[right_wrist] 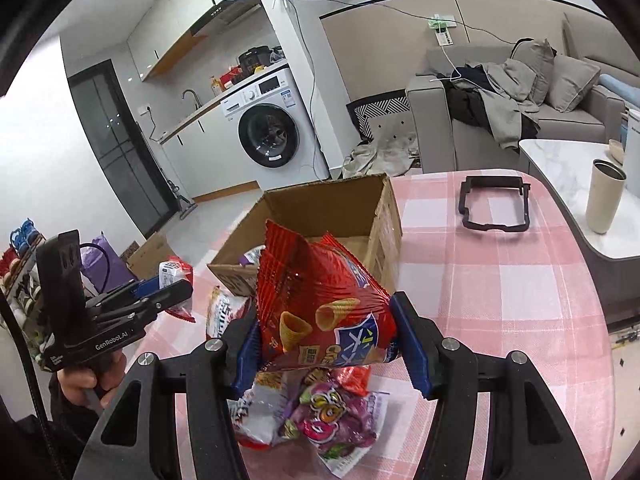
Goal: Organize snacks
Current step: 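Lift and carry the chip bag and noodle packet over the box with both tools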
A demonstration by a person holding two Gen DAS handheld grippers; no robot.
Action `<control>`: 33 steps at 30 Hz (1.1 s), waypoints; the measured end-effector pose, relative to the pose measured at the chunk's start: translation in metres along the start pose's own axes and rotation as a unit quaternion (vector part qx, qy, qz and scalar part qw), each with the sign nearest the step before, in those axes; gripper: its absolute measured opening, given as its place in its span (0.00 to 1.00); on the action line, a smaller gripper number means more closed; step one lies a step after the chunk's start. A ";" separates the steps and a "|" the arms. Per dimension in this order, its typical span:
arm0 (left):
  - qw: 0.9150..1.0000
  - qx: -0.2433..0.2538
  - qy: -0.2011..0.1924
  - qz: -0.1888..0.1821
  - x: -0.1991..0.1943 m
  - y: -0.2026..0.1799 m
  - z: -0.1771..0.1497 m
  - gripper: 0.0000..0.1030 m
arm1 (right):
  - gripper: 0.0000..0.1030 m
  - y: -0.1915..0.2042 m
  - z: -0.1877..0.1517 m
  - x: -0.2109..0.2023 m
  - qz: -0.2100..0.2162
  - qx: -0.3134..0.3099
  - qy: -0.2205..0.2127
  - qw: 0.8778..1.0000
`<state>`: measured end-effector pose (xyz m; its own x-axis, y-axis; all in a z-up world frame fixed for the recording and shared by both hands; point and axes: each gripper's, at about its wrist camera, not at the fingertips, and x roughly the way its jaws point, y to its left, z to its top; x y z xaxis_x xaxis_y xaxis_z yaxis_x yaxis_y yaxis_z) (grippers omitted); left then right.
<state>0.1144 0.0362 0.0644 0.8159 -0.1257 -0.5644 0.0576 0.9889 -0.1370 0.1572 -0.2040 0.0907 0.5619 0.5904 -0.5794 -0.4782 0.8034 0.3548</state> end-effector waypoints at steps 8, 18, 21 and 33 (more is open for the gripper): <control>1.000 -0.003 -0.016 -0.001 0.005 -0.001 0.027 0.39 | 0.59 0.006 0.013 0.015 0.008 0.008 -0.017 1.000; 1.000 0.006 -0.020 -0.004 0.031 -0.011 0.051 0.39 | 0.59 0.023 0.028 0.044 0.023 -0.004 -0.010 1.000; 1.000 0.011 -0.020 -0.001 0.043 -0.014 0.056 0.39 | 0.59 0.026 0.033 0.054 0.037 0.000 -0.009 0.999; 1.000 0.005 -0.011 -0.004 0.085 -0.010 0.061 0.39 | 0.59 0.019 0.039 0.086 0.030 0.011 0.002 0.999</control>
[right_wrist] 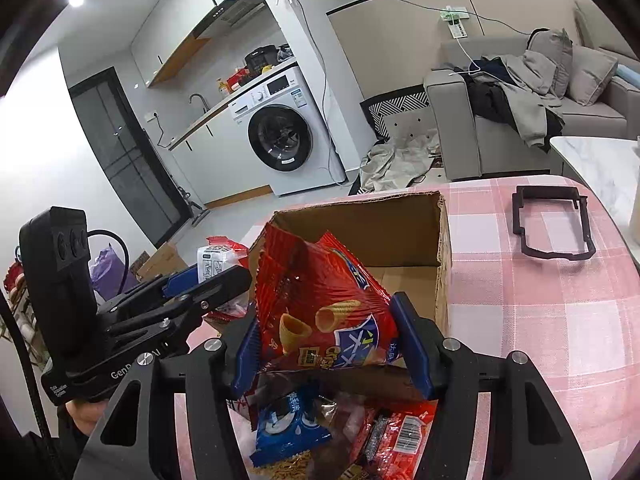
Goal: Organize snacks
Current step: 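Lift and carry the chip bag and noodle packet over the box with both tools, then open both tools to drop the chip bag and noodle packet into the box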
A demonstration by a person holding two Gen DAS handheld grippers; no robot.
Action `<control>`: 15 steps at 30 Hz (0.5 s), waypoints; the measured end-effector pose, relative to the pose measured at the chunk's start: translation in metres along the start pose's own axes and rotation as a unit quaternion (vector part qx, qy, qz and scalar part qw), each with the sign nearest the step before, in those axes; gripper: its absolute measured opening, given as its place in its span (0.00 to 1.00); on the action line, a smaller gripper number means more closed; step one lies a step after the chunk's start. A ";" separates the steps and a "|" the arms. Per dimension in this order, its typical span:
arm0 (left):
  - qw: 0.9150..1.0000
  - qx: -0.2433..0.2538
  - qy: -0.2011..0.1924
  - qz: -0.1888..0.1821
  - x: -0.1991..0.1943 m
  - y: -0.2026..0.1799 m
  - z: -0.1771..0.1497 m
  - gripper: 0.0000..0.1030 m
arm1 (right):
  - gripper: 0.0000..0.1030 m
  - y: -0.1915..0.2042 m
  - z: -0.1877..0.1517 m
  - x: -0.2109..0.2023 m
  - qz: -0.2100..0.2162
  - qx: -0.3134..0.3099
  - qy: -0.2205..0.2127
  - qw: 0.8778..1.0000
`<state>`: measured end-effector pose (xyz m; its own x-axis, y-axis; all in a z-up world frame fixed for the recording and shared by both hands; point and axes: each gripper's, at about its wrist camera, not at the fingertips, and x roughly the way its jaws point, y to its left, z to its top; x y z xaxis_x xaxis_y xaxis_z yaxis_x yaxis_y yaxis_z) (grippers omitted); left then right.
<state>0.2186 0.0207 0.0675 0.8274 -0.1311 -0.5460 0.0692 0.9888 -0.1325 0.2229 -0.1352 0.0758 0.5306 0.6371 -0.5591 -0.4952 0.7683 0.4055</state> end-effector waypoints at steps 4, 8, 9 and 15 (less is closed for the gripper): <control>1.000 -0.011 0.002 -0.002 0.010 0.002 -0.001 0.39 | 0.59 -0.003 0.004 0.008 -0.003 0.001 0.003 1.000; 1.000 -0.003 -0.001 -0.002 0.016 -0.001 -0.002 0.39 | 0.59 -0.007 0.004 0.015 -0.006 0.006 0.012 1.000; 1.000 -0.003 0.000 -0.003 0.017 -0.001 -0.002 0.39 | 0.59 -0.007 0.004 0.017 -0.008 0.007 0.014 1.000; 1.000 -0.002 0.005 0.001 0.029 -0.004 0.000 0.40 | 0.60 -0.010 0.004 0.023 -0.009 0.008 0.016 1.000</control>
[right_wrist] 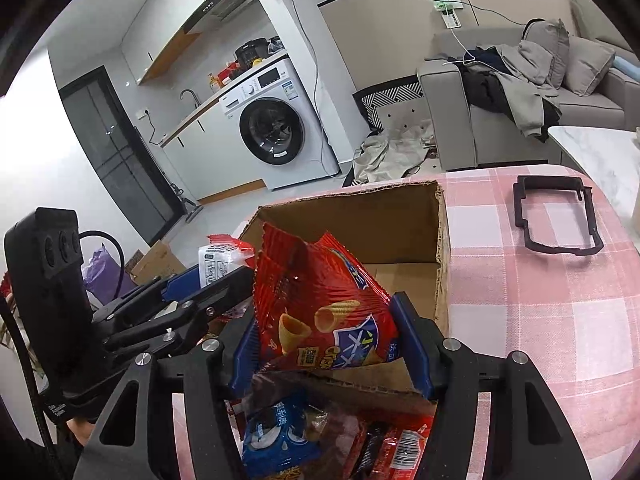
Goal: Organize snacks
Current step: 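Open both tools to drop the chip bag and noodle packet into the box, then move both tools back toward the remaining snack pile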
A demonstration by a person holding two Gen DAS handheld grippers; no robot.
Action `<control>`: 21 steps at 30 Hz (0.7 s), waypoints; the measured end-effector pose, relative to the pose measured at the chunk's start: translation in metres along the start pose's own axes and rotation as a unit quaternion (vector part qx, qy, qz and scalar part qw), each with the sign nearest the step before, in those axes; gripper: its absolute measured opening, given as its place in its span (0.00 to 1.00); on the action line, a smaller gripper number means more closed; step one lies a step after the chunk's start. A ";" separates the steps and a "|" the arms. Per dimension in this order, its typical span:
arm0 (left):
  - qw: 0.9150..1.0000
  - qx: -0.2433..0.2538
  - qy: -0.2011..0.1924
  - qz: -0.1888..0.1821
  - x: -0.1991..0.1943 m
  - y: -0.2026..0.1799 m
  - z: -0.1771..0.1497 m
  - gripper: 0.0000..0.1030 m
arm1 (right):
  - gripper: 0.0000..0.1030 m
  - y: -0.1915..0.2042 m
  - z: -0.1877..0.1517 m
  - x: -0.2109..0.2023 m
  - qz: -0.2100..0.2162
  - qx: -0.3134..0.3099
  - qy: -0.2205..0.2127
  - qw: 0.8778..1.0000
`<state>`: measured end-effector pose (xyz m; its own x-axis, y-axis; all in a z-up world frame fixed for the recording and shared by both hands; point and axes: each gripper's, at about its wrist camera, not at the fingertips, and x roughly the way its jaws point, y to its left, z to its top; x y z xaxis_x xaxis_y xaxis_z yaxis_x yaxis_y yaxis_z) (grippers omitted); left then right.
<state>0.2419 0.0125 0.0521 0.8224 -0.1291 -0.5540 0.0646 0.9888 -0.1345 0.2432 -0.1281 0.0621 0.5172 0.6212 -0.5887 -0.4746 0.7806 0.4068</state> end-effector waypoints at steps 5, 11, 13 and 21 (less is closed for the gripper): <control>1.000 0.001 0.011 0.006 0.003 -0.001 0.000 0.54 | 0.79 0.001 0.000 -0.006 0.005 -0.001 -0.008 1.000; 1.000 -0.003 0.002 0.010 -0.016 0.004 -0.008 0.78 | 0.97 0.005 -0.002 -0.030 0.000 -0.013 -0.030 0.999; 1.000 -0.002 -0.003 0.008 -0.024 0.005 -0.012 0.83 | 0.99 0.002 -0.005 -0.037 -0.006 -0.008 -0.033 0.999; 1.000 -0.004 -0.004 0.013 -0.056 0.000 -0.039 0.97 | 1.00 -0.005 -0.022 -0.055 -0.035 -0.008 -0.026 0.999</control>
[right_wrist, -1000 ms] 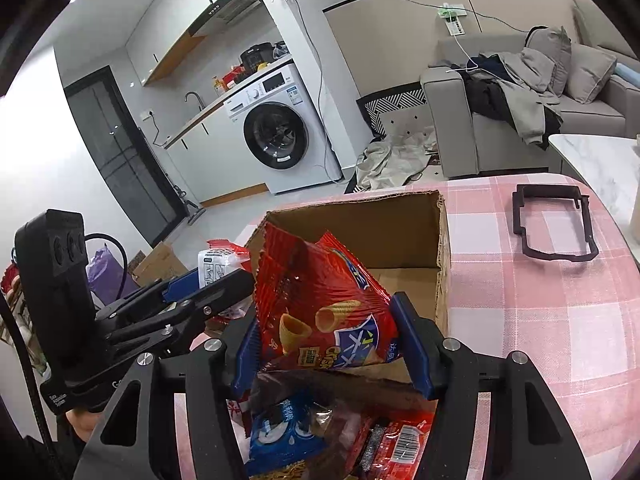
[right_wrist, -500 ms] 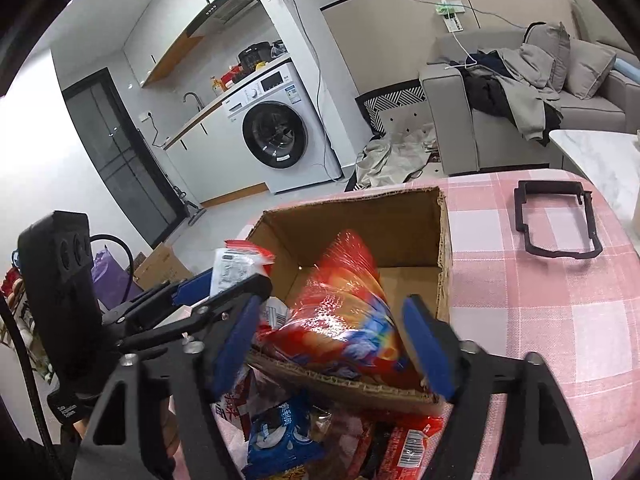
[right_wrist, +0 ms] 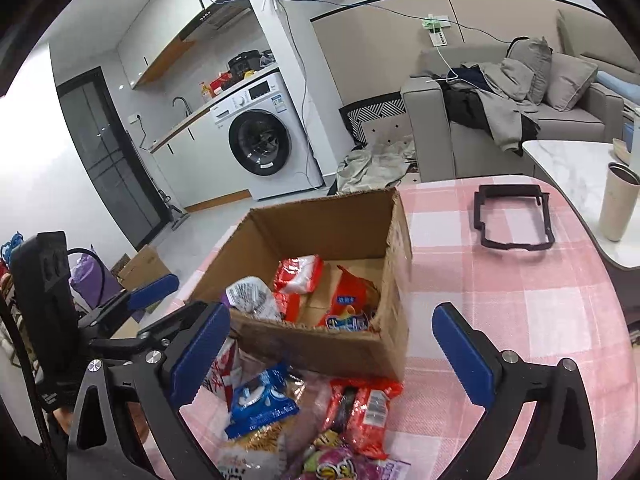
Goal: Organize snacks
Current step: 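Move both tools back toward the remaining snack pile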
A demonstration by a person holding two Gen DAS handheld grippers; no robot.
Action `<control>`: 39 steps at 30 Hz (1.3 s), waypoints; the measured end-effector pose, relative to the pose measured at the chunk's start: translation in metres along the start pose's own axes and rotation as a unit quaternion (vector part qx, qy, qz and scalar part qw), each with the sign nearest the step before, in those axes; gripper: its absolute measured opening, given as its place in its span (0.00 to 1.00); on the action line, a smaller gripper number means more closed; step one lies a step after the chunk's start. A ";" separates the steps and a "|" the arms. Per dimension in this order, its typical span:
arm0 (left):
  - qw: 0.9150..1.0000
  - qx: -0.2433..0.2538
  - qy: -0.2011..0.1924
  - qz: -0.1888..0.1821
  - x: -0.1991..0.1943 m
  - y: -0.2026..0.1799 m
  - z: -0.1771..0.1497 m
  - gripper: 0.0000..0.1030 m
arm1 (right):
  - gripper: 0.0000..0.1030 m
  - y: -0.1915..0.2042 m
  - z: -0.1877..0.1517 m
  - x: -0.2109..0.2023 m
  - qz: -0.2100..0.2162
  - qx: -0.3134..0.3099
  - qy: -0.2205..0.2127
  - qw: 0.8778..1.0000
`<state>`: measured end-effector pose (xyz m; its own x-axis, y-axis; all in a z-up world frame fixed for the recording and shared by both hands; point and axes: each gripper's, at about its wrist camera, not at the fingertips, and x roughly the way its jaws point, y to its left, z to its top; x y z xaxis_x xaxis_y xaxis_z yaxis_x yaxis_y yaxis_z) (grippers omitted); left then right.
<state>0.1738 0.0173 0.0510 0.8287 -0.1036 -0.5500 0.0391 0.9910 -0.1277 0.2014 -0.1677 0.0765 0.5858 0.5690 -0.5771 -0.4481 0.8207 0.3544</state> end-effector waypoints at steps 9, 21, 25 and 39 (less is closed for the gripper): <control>1.000 -0.004 0.000 0.012 -0.031 -0.001 -0.027 0.99 | 1.00 0.000 -0.029 -0.016 -0.009 -0.008 0.018 1.000; 1.000 -0.014 0.008 0.012 -0.048 -0.013 -0.070 0.99 | 1.00 -0.019 -0.069 -0.033 -0.034 0.005 0.026 0.999; 1.000 -0.012 0.017 0.007 -0.048 -0.019 -0.079 0.99 | 1.00 -0.022 -0.072 -0.034 -0.040 0.006 0.040 0.998; 0.999 0.002 0.040 -0.005 -0.040 -0.030 -0.084 0.99 | 1.00 -0.008 -0.084 -0.010 -0.034 -0.014 0.090 0.995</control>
<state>0.0929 -0.0154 0.0076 0.7805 -0.1200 -0.6135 0.0498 0.9902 -0.1303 0.1426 -0.1847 0.0182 0.4861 0.4912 -0.7228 -0.4317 0.8541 0.2901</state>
